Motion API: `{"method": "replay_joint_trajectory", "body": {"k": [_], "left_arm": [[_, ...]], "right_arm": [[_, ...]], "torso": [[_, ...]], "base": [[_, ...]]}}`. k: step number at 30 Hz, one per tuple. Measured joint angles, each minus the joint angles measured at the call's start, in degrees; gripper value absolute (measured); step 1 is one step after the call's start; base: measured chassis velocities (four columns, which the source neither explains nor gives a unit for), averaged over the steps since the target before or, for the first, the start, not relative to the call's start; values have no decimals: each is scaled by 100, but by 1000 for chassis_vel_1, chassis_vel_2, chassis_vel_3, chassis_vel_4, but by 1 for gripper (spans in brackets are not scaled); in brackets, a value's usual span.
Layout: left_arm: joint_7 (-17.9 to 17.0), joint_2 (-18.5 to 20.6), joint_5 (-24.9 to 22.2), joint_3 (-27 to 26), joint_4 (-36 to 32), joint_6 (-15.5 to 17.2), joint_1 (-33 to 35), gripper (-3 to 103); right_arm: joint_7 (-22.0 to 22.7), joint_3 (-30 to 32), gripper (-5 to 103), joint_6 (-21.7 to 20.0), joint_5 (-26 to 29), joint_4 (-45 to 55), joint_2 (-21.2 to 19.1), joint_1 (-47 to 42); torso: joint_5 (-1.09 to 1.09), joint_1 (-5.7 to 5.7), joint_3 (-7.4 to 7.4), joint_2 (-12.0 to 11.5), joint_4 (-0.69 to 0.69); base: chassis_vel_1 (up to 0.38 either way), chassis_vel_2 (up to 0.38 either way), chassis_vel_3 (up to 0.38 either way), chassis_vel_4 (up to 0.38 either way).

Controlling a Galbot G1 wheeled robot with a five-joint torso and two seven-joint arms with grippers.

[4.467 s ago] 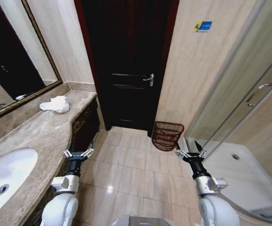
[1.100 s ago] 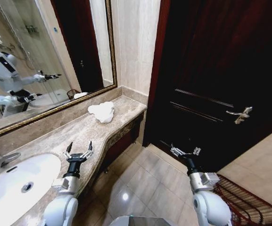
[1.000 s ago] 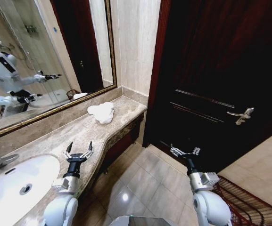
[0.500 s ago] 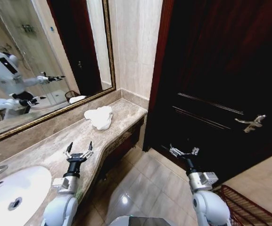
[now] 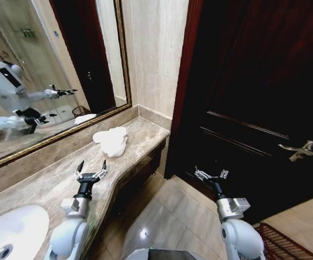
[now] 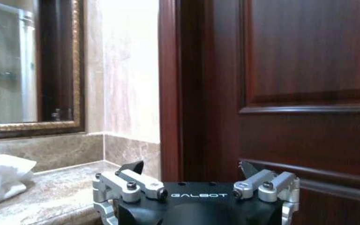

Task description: Discard the used towel into the hamper.

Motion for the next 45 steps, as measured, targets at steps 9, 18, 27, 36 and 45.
{"method": "replay_joint_trajectory", "body": {"k": [9,18,27,36,45], "left_arm": [[-485,1001,-932,233,308,933,-1119,100],[-1155,1677,-1774,1197,1246,1814,-2692,100],[-1744,1751,-2242,2139,1804,2331,-3698,100],[-1947,1831,-2599,2086,2138,2607,-3963,100],[-2091,1851,-2844,2458,2982,2707,-4497,100]], "right_arm": [[-82,28,100,255,-35,-185,-21,-53],[62,131,100,278,-31,-364,-239,73],[244,217,100,258,-23,-533,-422,215],[312,190,100,190,-42,-617,-520,332],[321,197,100,186,-13,-626,-577,367]], "torso": [[2,-5,-1,1,-2],[3,-3,0,1,0],[3,-2,0,1,0],[2,-2,-1,1,0],[2,-3,-1,1,-1]], "base": [[-14,20,27,-7],[0,0,0,0],[0,0,0,0],[0,0,0,0],[0,0,0,0]]}}
